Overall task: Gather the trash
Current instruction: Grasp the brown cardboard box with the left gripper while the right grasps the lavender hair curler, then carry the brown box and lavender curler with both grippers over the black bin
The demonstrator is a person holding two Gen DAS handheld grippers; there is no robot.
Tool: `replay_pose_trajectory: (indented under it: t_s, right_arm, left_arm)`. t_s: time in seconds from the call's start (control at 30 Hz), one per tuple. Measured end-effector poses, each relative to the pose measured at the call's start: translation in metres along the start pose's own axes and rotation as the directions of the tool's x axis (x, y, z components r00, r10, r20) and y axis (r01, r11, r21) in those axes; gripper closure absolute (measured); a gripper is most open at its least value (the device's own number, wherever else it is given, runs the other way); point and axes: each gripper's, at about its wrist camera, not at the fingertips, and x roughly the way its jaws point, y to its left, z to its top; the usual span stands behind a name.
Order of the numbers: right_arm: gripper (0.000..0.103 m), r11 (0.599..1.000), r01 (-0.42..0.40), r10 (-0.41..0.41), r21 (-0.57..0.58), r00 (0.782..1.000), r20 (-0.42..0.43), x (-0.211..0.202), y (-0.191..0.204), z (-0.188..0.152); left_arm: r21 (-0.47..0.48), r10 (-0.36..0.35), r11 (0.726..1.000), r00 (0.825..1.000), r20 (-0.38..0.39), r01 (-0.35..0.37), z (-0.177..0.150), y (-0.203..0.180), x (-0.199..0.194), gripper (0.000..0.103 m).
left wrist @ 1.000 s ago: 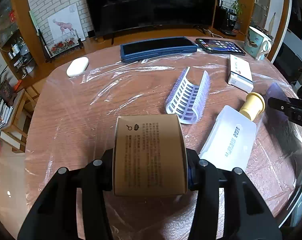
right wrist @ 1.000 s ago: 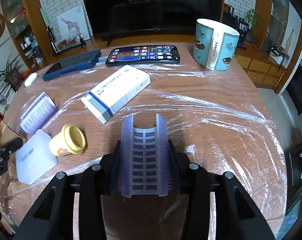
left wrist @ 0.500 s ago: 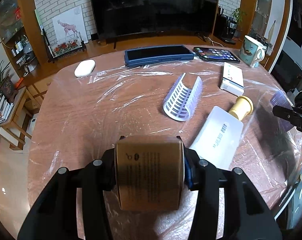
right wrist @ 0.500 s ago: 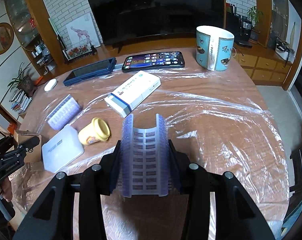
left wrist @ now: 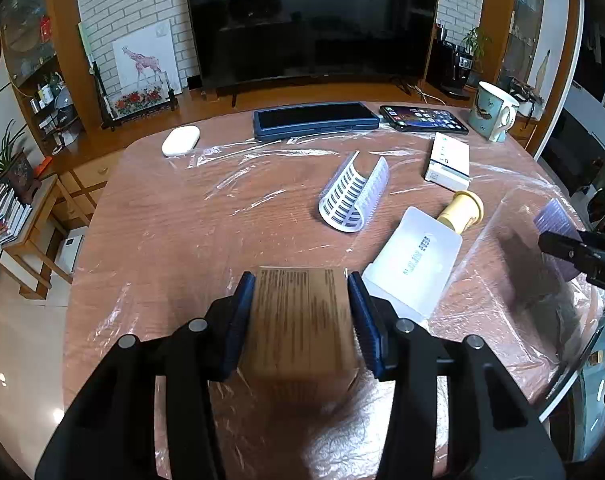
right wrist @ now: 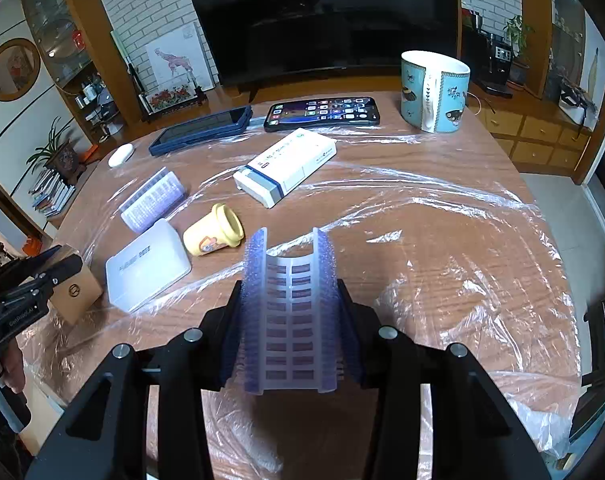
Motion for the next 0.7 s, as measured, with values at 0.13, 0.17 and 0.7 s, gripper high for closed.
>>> replay_pose_trajectory:
  t_s: [0.13, 0.17, 0.7]
  right_arm:
    - [0.061, 1.000, -0.007, 0.007, -0.011, 1.000, 0.001, -0.004, 0.003, -0.005]
    - [0.061, 1.000, -0.007, 0.008, -0.013, 1.000, 0.001, -0.005, 0.004, -0.006]
    - [0.061, 0.999, -0.034, 0.034, -0.035, 0.999, 0.004, -0.021, 0.010, -0.020]
  left_arm:
    - [0.001, 0.003, 1.000, 1.000, 0.012, -0.003, -0.002, -0.002, -0.007, 0.055]
    - [0.001, 0.005, 1.000, 1.000, 0.016, -0.005, -0.003, -0.002, -0.009, 0.055]
    - [-0.002, -0.002, 1.000, 0.998, 0.067, 0.002, -0.007, -0.008, -0.036, 0.055]
